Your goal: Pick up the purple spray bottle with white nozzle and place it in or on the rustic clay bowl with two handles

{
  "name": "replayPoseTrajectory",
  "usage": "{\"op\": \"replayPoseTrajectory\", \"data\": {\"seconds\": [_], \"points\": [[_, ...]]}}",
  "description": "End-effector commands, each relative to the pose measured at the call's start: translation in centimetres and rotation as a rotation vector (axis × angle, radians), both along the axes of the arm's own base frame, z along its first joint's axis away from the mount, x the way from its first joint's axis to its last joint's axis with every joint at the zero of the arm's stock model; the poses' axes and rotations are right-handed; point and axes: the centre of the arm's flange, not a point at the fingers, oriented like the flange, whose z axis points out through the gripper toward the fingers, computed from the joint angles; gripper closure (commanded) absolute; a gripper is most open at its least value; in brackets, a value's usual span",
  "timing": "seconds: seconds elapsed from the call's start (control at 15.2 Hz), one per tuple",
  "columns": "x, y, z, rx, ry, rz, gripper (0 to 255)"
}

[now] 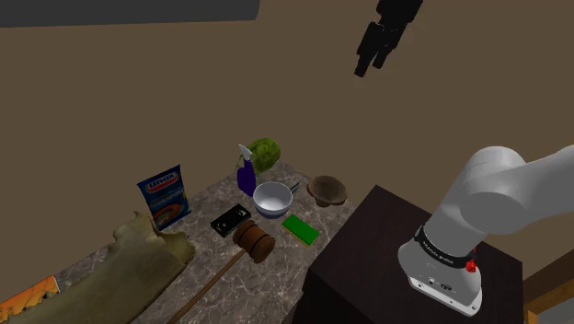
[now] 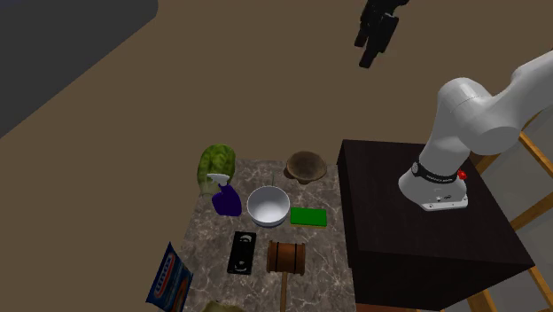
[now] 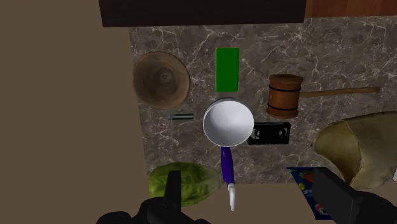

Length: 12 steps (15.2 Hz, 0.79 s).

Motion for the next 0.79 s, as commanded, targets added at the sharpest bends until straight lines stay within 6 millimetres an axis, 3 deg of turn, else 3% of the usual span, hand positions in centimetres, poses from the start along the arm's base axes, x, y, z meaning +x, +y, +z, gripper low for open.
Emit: {"op": "replayPoseTrajectory", "data": {"seconds": [0.0, 0.73], "points": [[0.0, 0.0, 0.0, 0.0, 0.0, 0.0, 0], [11.3, 1.3, -9.7, 0.008, 0.041, -0.001, 0]]}}
